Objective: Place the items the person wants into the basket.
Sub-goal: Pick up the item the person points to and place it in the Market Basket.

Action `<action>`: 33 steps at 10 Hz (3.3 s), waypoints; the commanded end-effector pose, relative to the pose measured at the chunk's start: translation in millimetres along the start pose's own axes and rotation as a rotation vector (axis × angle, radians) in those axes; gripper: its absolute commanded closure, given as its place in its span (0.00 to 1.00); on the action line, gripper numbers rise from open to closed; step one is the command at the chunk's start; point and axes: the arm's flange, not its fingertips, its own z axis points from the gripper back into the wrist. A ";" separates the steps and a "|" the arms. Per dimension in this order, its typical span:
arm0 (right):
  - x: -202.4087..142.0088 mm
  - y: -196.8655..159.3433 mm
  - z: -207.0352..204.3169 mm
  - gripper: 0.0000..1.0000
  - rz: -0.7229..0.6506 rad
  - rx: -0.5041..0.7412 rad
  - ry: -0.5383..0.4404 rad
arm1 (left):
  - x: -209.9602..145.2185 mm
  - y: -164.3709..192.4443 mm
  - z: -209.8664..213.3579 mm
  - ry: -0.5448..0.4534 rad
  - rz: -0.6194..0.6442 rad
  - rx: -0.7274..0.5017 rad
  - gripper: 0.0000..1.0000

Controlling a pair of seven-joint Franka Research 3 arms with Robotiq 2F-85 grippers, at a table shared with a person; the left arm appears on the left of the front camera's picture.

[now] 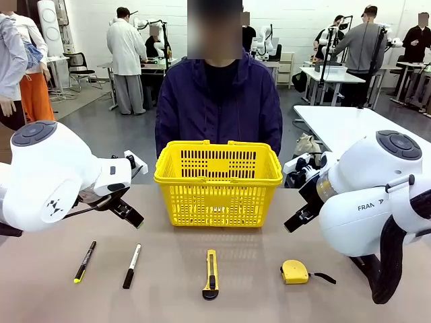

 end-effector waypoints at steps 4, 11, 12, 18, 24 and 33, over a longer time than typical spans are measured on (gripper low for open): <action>0.0 0.1 0.0 0.00 0.000 0.000 0.000 | 0.0 0.2 0.0 0.000 0.000 0.000 0.00; -19.0 7.8 76.3 0.00 0.002 -0.083 0.054 | 5.9 5.6 53.6 0.015 -0.022 0.015 0.00; -21.5 4.1 107.2 0.00 -0.004 -0.131 0.061 | 11.0 10.9 81.7 0.036 -0.051 0.004 0.00; 8.3 1.2 265.9 0.00 0.040 -0.212 -0.009 | 61.3 17.0 227.2 -0.040 -0.129 0.097 0.00; 6.1 4.1 279.2 0.00 0.018 -0.206 -0.038 | 61.1 15.3 241.3 -0.070 -0.128 0.071 0.00; -152.8 -183.0 267.0 0.00 -0.249 0.350 -0.400 | -65.4 234.6 274.3 -0.315 0.153 -0.647 0.00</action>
